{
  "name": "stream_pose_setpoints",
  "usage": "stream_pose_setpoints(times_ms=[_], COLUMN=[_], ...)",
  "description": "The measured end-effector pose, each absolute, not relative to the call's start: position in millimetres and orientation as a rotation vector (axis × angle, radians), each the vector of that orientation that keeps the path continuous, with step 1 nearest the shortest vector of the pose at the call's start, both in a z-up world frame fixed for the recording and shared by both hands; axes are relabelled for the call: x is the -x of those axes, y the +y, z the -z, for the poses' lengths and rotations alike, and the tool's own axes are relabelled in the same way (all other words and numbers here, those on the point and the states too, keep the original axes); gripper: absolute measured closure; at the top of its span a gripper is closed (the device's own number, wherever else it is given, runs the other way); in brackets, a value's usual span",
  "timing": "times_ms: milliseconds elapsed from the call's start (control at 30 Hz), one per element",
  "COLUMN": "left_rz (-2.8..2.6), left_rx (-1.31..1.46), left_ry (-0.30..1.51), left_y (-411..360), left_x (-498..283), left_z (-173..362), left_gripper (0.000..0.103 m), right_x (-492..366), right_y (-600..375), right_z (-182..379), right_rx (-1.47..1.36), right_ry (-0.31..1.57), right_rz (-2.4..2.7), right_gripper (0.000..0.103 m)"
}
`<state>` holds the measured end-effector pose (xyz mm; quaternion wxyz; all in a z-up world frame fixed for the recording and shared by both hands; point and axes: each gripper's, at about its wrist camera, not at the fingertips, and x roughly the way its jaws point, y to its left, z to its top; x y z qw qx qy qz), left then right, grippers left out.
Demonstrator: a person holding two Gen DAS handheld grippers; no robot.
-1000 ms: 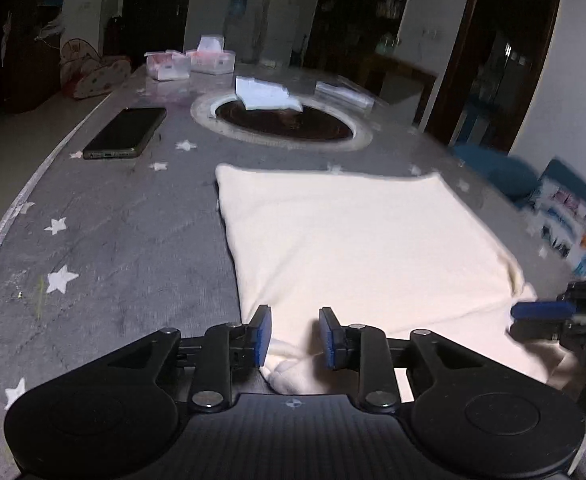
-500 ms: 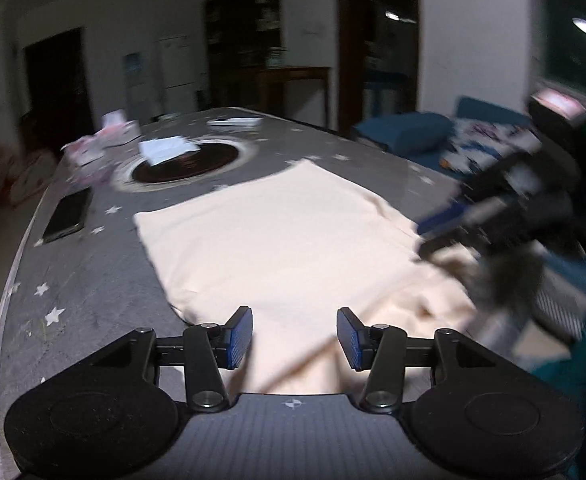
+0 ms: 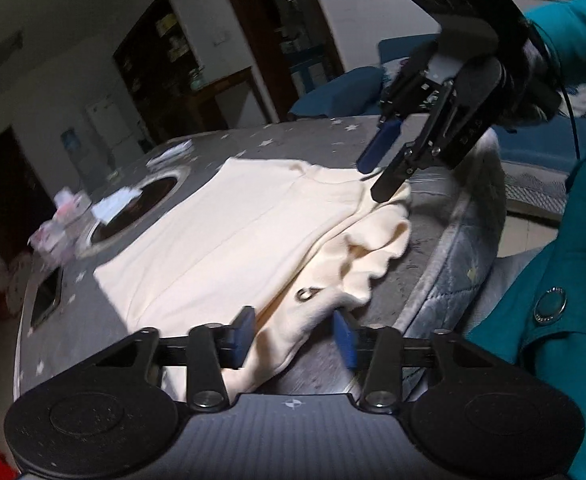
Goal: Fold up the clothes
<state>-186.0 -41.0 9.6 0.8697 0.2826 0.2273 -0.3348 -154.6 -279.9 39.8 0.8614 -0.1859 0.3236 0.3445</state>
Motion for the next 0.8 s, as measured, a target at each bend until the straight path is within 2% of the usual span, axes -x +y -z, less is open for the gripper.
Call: stream_pose_setpoints(times_ms=[33, 67, 133, 267, 500, 600, 633, 667, 767, 800], left_rz=[0.707, 0.710, 0.703, 0.686, 0.661, 0.664, 0.665, 0.668, 0.665, 0.662], left_rx=[-0.600, -0.595, -0.532, -0.407, -0.250, -0.230, -0.228, -0.226, -0.246, -0.257], left_ry=[0.465, 0.460, 0.468, 0.481, 0.515, 0.526, 0.530, 0.534, 0.538, 0.539], left_y=[-43.4, -44.4, -40.8, -33.7, -25.1, -24.6, -24.0, -22.8, -17.2, -15.0], left_x=[186.6, 185.1, 174.4, 153.2, 115.7, 109.5, 110.3, 112.5, 122.5, 127.3], left_z=[-8.1, -8.3, -14.8, -27.8, -42.7, -41.2, -40.1, -39.1, -37.0, -36.3], left_gripper=[0.077, 0.080, 0.092, 0.094, 0.095, 0.095, 0.095, 0.095, 0.090, 0.087], right_x=[158.0, 161.2, 168.7, 181.8, 178.4, 165.4, 160.1, 153.4, 140.7, 137.7], right_y=[-280.1, -280.0, -279.4, -274.6, -255.8, -248.6, -247.3, -248.4, -254.4, -257.1], right_z=[-40.7, -41.5, -42.8, -41.3, -27.6, -22.1, -20.4, -20.3, -24.1, -27.1], right_rx=[0.408, 0.429, 0.474, 0.564, 0.632, 0.601, 0.584, 0.548, 0.450, 0.419], right_ry=[0.673, 0.668, 0.657, 0.627, 0.528, 0.530, 0.544, 0.573, 0.631, 0.645], right_rz=[-0.728, -0.735, -0.753, -0.807, -0.845, -0.837, -0.831, -0.832, -0.835, -0.834], right_gripper=[0.064, 0.062, 0.055, 0.044, 0.040, 0.049, 0.061, 0.077, 0.088, 0.089])
